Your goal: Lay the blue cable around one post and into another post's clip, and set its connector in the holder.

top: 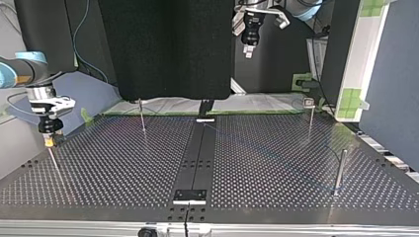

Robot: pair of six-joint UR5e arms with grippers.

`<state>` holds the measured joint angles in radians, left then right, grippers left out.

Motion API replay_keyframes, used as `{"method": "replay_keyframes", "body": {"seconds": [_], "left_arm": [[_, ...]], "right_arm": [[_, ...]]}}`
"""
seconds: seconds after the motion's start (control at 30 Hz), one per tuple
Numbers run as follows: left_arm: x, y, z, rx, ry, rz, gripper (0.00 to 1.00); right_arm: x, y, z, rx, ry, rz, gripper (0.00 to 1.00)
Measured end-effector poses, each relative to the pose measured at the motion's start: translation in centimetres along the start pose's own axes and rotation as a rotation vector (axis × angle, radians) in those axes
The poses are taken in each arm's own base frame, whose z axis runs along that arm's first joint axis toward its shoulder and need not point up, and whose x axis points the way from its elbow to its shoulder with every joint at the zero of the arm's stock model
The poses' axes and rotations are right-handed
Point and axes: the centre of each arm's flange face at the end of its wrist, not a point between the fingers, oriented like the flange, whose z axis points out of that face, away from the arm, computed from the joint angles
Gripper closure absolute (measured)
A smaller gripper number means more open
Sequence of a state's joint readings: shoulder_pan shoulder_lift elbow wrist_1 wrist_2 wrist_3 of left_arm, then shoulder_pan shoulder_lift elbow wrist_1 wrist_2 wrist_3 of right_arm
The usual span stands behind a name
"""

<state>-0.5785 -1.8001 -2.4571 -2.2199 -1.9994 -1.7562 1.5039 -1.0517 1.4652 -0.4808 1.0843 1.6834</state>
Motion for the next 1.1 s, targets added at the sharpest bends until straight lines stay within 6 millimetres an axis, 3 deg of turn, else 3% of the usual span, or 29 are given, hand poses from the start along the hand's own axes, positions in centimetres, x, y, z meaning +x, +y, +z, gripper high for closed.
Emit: {"method": "replay_keyframes", "body": {"seconds": [1.1], "left_arm": [[0.0, 0.04, 0.03, -0.001, -0.001, 0.007, 0.0]], "right_arm": [[0.26, 0.27, 0.02, -0.037, -0.008, -0.006, 1.0]]}}
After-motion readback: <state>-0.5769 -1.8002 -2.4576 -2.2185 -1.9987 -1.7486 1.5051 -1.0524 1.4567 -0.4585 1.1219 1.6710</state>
